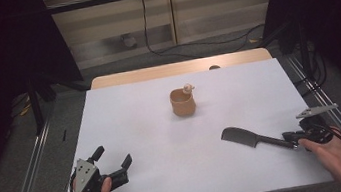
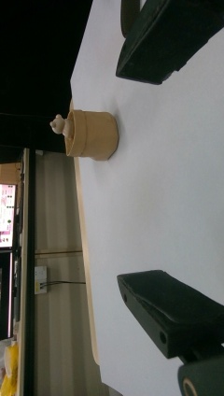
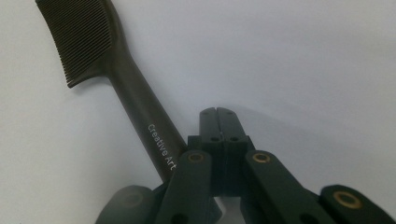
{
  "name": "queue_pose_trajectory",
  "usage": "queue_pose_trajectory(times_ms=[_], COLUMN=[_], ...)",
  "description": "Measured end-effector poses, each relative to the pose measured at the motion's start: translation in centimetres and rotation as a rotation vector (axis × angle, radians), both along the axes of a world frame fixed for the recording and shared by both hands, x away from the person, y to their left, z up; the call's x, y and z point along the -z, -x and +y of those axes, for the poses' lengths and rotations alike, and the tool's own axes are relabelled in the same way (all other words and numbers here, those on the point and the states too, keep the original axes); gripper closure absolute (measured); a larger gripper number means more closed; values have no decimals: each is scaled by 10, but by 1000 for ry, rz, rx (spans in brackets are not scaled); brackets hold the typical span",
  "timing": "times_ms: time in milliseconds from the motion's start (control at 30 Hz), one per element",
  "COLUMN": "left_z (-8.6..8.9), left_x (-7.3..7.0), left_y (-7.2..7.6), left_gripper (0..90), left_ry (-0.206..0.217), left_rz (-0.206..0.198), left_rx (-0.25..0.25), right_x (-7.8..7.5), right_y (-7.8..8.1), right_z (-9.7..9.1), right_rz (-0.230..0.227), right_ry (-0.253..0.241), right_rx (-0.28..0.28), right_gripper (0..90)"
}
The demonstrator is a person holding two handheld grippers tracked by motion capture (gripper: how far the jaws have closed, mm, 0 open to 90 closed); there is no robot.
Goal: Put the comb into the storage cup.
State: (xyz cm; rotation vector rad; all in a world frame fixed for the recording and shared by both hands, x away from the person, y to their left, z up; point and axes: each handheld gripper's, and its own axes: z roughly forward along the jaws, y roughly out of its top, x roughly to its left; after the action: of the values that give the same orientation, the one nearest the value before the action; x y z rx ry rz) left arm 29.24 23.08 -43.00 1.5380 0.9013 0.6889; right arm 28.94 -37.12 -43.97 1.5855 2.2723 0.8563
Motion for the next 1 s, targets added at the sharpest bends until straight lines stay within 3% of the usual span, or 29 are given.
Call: queue_pose_trajectory(times_ms=[1000], left_z=[0], left_x=[0], left_y=[0], left_gripper=[31], left_ry=[-6], left_rz=[4], left_rx=[8], right_x=[-2], right_y=[4], right_z=[3], right_rz=[25], right_ry=[-5], right_rx=[-5], right_gripper=[900])
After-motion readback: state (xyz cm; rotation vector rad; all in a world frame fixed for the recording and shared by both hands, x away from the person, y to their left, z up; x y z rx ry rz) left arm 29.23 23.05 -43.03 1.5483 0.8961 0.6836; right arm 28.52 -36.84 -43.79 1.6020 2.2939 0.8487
